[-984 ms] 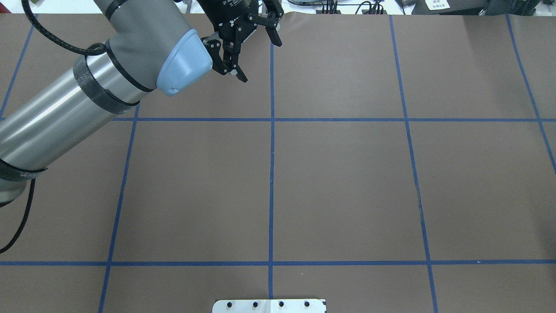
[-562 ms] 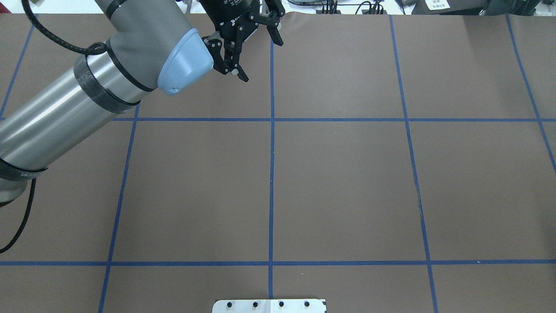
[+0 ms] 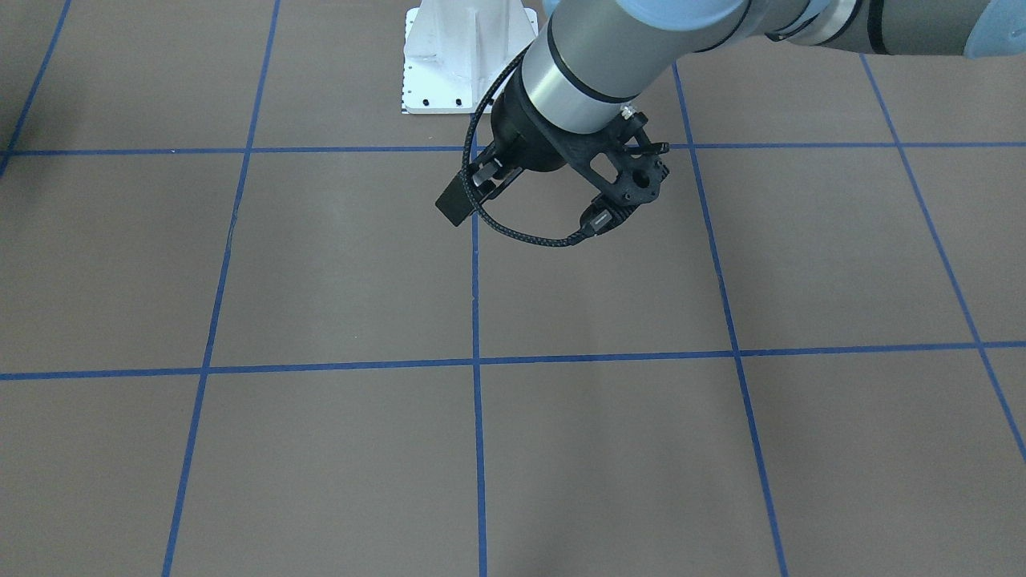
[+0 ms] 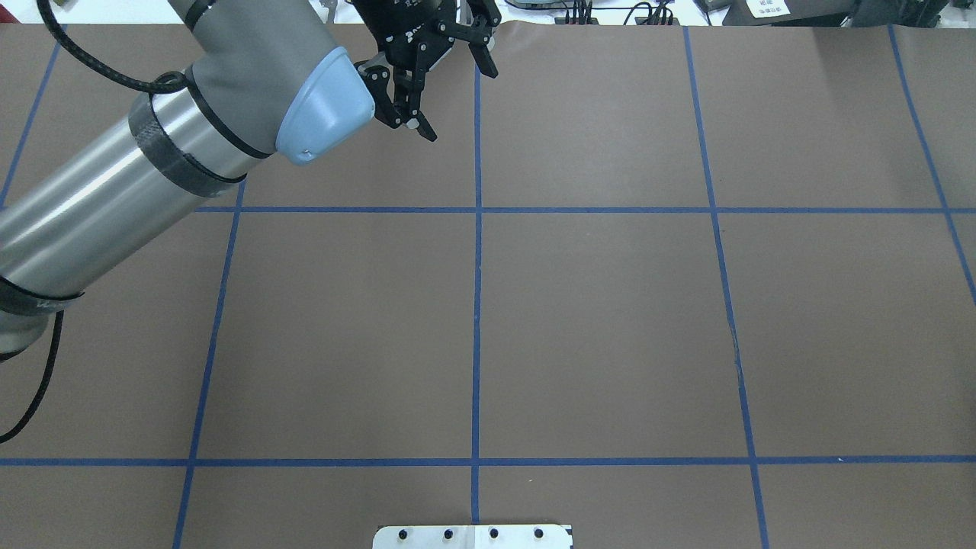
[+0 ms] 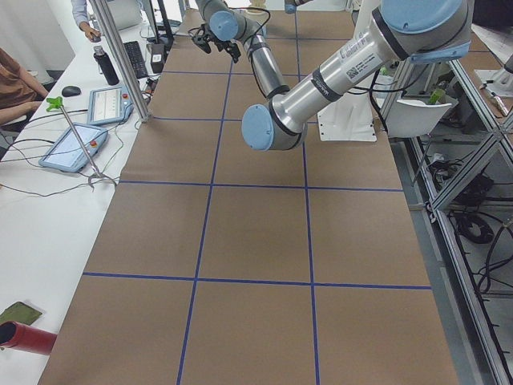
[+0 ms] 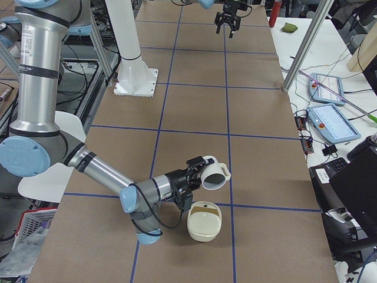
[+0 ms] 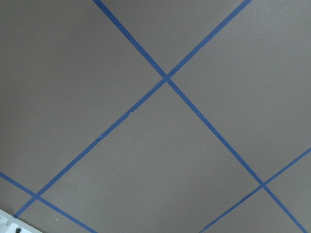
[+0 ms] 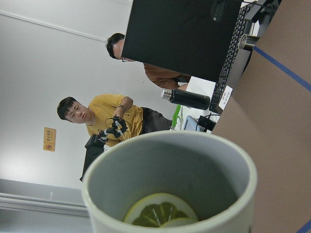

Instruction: Left arm hands cup to right arm to dump lemon

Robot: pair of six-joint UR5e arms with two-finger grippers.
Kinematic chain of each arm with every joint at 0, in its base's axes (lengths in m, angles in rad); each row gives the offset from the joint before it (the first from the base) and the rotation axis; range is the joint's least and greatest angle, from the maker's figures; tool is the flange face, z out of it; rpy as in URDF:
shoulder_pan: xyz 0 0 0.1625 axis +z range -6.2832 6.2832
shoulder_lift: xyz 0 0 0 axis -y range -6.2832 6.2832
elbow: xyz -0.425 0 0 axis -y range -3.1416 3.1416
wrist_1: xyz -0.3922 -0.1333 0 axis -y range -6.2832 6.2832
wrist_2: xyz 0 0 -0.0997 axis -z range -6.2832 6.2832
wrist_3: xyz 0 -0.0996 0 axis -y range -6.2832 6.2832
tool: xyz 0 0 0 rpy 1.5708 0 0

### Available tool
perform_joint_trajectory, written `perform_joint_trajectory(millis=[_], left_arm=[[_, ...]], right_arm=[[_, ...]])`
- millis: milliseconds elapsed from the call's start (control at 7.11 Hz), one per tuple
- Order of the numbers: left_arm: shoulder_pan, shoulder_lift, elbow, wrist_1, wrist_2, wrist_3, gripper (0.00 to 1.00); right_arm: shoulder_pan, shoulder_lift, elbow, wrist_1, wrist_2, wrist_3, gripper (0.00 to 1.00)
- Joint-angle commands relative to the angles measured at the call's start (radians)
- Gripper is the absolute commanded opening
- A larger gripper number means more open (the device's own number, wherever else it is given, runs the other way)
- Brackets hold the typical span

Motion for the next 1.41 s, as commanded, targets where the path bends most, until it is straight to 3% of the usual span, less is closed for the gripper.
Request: perform_joint_trajectory(millis=[0,1265], left_arm=[[-0.005,0.000,0.001,-0.001,0.000,0.003,1.00],[-0.017,-0.008,-0.001,-0.001,0.002,0.012,1.00]], right_arm=[[0.000,0.006,-0.010,0.005,-0.009,0.044,0.00],[0.002,0.020,-0.056,0.093,-0.084,0.263,0.00]])
